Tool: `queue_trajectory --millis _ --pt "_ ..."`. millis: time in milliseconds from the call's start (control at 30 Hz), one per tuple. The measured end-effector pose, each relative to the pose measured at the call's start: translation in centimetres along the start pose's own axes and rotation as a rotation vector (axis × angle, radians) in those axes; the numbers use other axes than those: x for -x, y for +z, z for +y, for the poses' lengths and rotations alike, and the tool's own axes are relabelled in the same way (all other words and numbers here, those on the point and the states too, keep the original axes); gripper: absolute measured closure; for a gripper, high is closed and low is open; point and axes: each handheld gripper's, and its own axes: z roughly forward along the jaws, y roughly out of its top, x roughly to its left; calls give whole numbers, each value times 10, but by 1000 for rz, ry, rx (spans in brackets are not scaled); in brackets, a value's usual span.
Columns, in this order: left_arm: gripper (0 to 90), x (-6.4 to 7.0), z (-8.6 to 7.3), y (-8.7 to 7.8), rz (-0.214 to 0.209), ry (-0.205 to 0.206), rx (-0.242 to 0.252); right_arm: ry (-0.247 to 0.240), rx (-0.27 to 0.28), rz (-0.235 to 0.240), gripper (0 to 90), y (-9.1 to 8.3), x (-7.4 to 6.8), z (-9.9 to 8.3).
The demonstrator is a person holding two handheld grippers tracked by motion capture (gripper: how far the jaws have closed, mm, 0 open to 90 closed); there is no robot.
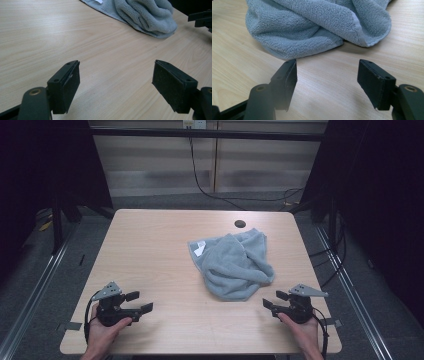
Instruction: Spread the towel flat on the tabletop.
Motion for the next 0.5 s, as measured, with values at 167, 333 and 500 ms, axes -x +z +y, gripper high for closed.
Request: queue_trajectory --millis 167,333,500 --pt "220 0 0 1 6 7 -4 4 -3 56 348 -2 -3 8" --pt "220 1 0 2 -1 15 -13 -14 -4 63 327 3 -7 30" --pt "220 2 0 3 -4 24 -20 -69 -19 76 258 14 -7 55"
